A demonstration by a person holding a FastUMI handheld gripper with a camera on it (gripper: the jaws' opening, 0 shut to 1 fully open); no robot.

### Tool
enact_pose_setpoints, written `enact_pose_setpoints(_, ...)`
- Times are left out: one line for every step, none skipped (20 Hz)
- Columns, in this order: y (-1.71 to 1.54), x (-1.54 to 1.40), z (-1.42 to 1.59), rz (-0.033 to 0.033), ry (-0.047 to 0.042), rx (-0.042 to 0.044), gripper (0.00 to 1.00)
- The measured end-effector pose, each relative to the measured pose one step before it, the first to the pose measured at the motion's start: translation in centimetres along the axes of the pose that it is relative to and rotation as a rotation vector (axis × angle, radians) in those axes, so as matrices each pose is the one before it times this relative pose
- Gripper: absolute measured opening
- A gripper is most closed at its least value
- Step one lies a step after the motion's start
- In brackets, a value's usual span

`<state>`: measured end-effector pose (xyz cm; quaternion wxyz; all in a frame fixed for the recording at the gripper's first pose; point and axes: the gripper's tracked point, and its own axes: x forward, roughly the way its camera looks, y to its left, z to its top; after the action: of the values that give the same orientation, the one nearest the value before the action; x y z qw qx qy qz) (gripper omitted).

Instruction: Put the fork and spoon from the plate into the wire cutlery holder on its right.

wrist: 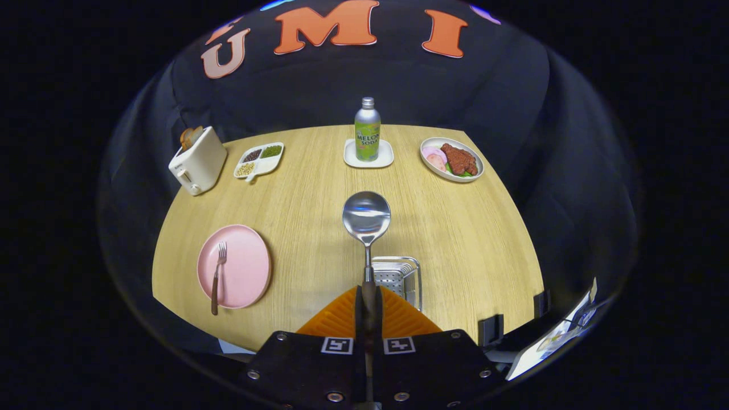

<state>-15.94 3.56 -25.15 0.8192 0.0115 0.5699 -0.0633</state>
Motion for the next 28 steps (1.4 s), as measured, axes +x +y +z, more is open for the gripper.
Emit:
enact_pose_setpoints(-0.176, 0.234, -0.762, 0.00275, 0.02703, 0.00047, 0.05)
enact_pose_setpoints(-0.073, 0.194, -0.789, 0.00254, 0.02378, -0.00414, 0.05)
enact_pose_setpoints(-0.192, 0.288, -0.701, -0.00172, 0.02256, -0.01268, 0.05)
enact_pose_setpoints(-0.321, 0.245, -0.518, -0.00654, 0.01917, -0.01400, 0.05)
enact_pose_setpoints(-0.266, 0.334, -0.441, -0.00723, 0.02154, -0.01212, 0.05)
enact_pose_setpoints(-0.241, 0.296, -0.370, -0.00688, 0.02037, -0.00919, 0.05)
enact_pose_setpoints(-0.217, 0.238, -0.422, -0.00057, 0.02296, -0.00932, 0.05)
enact_pose_setpoints(-0.033, -0.067, -0.523, 0.00429, 0.02411, -0.00893, 0.05)
enact_pose_setpoints(0.157, 0.199, -0.241, 0.00373, 0.01766, -0.00971, 0.05)
enact_pose_setpoints(0.059, 0.229, -0.335, 0.00083, 0.01726, -0.00953, 0.05)
enact_pose_setpoints(-0.013, 0.194, -0.313, -0.00100, 0.01816, -0.00821, 0.05)
enact_pose_setpoints(-0.198, -0.036, -0.374, 0.00148, 0.01722, -0.00853, 0.05)
enact_pose_setpoints(-0.343, 0.029, -0.243, 0.00180, 0.01349, -0.00846, 0.05)
enact_pose_setpoints(-0.460, 0.046, -0.315, -0.00320, 0.01595, -0.01216, 0.06)
enact_pose_setpoints(-0.128, 0.145, 0.075, -0.00412, 0.01129, -0.01183, 0.06)
enact_pose_setpoints(0.080, 0.199, -0.031, -0.00255, 0.01300, -0.01018, 0.06)
enact_pose_setpoints(0.126, -0.016, 0.157, 0.00460, 0.00484, -0.00786, 0.06)
enact_pose_setpoints(0.090, 0.002, 0.260, 0.00538, 0.00328, -0.00475, 0.07)
enact_pose_setpoints(0.101, -0.014, 0.242, 0.00489, 0.00096, -0.00420, 0.07)
enact_pose_setpoints(0.177, 0.085, 0.164, 0.00246, 0.00010, -0.00352, 0.08)
enact_pose_setpoints(0.160, 0.038, 0.264, 0.00478, -0.00315, -0.00274, 0.07)
enact_pose_setpoints(0.087, -0.012, 0.106, 0.00484, -0.00225, -0.00338, 0.08)
enact_pose_setpoints(0.092, -0.038, 0.268, 0.00368, -0.00310, -0.00567, 0.08)
enact_pose_setpoints(0.008, 0.108, 0.283, -0.00188, -0.00627, -0.00687, 0.09)
enact_pose_setpoints(-0.093, -0.045, 0.350, -0.00306, -0.00789, -0.00428, 0.09)
enact_pose_setpoints(-0.028, -0.007, 0.341, 0.00019, -0.01019, 0.00132, 0.09)
enact_pose_setpoints(0.034, -0.049, 0.555, 0.00059, -0.01543, 0.01243, 0.09)
enact_pose_setpoints(0.070, 0.012, 0.219, 0.00307, -0.01228, 0.01074, 0.09)
